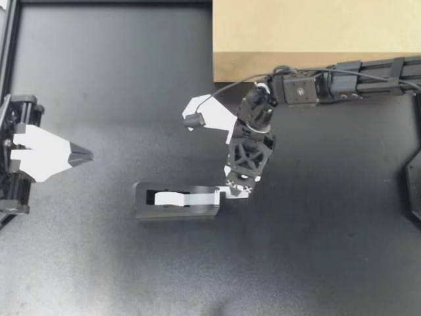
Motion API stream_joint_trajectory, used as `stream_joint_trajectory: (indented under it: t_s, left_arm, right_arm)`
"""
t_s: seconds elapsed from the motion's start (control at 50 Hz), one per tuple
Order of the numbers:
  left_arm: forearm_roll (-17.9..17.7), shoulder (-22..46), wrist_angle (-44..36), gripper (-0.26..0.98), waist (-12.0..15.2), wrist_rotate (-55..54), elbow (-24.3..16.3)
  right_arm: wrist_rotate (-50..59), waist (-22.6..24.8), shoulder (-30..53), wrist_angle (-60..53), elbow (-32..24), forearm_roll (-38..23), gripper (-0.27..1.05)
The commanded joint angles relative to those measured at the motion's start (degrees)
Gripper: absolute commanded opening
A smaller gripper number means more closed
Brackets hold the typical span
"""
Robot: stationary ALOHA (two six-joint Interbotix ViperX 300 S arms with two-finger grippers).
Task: Cut a small piece of tape from the tape dispenser then place it on the cardboard box's edge.
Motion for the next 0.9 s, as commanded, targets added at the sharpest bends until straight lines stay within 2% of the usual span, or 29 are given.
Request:
stream_joint_trajectory:
  t_s: [0.0,0.24,0.52,0.62,0.8,0.88]
  left_arm:
    - [0.0,1.5,-0.6,-0.11,0.0,-0.2,-1.1]
    - [-2.3,9.0,-2.5,-0.11,0.0,-0.4,-4.0]
    - [-8.4,20.0,-8.9,-0.05,0.0,-0.4,-8.3]
    - [-9.2,22.5,-10.3,0.04,0.0,-0.4,-9.8]
    - [-9.4,26.0,-10.9,0.35,0.0,-0.4,-13.3]
    - [-9.4,27.2,-11.8,0.43,0.0,-0.7,-14.5]
  right_arm:
    - [0.1,-0.4,-5.8,-0.5,-0.8,-0.1,-0.08]
    - [1.1,-0.4,-16.3,-4.2,-1.8,-4.5,-0.08]
    - [0.8,1.1,-23.9,-11.8,-1.9,-10.2,-0.09]
    - [0.8,2.5,-25.8,-14.6,-1.8,-11.6,-0.09]
    - [0.5,5.0,-27.9,-18.4,-1.8,-11.8,-0.09]
    - [0.4,5.9,-28.2,-19.6,-1.7,-11.9,-0.09]
